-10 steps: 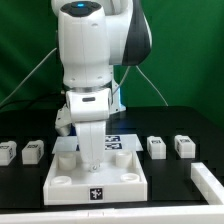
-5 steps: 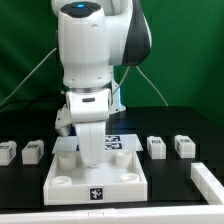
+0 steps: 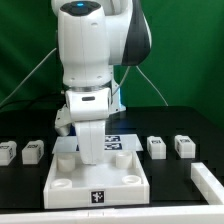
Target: Assemble one leg
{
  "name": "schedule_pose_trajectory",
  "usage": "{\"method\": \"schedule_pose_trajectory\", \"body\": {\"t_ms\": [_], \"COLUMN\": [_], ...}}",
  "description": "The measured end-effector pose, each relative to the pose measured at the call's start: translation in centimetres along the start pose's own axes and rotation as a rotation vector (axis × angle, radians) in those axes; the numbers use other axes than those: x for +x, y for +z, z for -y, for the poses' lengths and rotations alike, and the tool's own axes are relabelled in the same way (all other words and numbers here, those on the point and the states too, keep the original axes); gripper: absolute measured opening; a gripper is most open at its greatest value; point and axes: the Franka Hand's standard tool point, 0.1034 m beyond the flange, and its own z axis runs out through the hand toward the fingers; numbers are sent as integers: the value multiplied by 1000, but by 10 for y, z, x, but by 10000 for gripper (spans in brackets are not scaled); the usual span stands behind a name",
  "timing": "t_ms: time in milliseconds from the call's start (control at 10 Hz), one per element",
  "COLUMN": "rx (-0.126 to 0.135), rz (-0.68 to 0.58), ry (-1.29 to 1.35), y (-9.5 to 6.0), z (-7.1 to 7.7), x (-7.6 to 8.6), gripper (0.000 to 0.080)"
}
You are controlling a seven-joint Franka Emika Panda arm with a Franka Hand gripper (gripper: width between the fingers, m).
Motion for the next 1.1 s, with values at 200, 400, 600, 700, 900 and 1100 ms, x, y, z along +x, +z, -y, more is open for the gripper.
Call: {"method": "schedule_pose_trajectory", "body": {"t_ms": [200,400,600,700,900,1100], "rx": [-1,-3,-17,-24,-45,-69], "rz": [0,0,-2,-5,-17,-31], "ry": [0,-5,-14,-13,5,20], "y": [0,0,0,-1,-2,-3], "z": [0,-1,-6,-13,-34,-56], "x": [0,0,3,8,28,52], "gripper": [71,71,71,71,70,70]}}
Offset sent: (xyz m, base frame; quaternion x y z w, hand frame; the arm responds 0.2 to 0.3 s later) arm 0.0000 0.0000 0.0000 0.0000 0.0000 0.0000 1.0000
